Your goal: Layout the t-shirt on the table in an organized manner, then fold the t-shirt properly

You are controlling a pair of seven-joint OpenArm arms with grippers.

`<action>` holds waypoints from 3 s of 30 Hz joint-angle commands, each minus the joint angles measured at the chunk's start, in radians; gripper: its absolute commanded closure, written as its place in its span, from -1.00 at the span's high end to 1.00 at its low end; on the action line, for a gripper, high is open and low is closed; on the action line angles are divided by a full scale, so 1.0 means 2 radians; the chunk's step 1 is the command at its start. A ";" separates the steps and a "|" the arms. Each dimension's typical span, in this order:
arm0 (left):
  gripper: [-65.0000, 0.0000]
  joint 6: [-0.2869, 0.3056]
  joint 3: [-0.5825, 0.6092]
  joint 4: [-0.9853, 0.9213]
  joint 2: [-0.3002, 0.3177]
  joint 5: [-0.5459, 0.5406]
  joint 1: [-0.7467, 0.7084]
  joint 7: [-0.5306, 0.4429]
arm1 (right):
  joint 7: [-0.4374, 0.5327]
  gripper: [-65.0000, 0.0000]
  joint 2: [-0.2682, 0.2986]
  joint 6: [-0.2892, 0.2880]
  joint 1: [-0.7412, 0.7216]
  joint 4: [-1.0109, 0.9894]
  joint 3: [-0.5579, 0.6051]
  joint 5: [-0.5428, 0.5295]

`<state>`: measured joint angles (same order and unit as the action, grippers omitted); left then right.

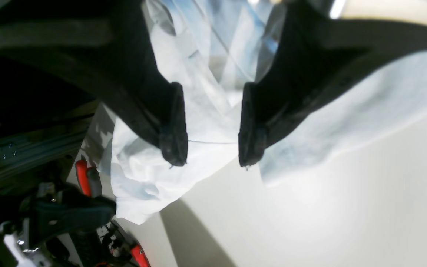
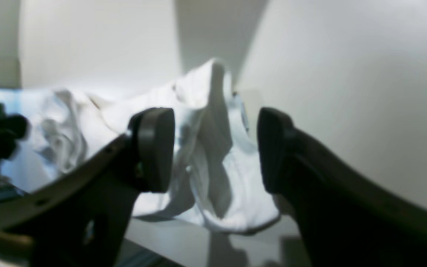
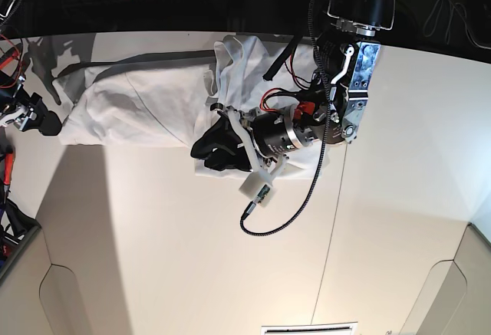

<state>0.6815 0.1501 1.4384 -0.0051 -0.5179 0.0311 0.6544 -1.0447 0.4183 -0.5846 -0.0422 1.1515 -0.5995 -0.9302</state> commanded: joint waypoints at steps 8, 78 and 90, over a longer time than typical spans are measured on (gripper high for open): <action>-0.18 0.008 0.000 0.010 -0.003 -0.012 0.009 -0.011 | 0.053 0.10 0.007 -0.002 -0.006 0.006 0.058 0.053; -0.18 0.008 -0.001 0.045 0.002 -0.012 0.019 0.012 | 0.196 0.36 -0.027 0.013 -0.008 -0.034 0.059 0.158; -0.18 0.008 -0.053 0.093 0.002 -0.012 0.019 0.026 | 0.182 -0.96 -0.028 0.012 -0.008 -0.034 0.059 0.093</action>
<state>0.6819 0.0418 1.6051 0.0006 -0.5213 0.0502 0.7200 -0.6926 0.3458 -0.5571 -0.0448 1.0721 -0.4789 -0.7292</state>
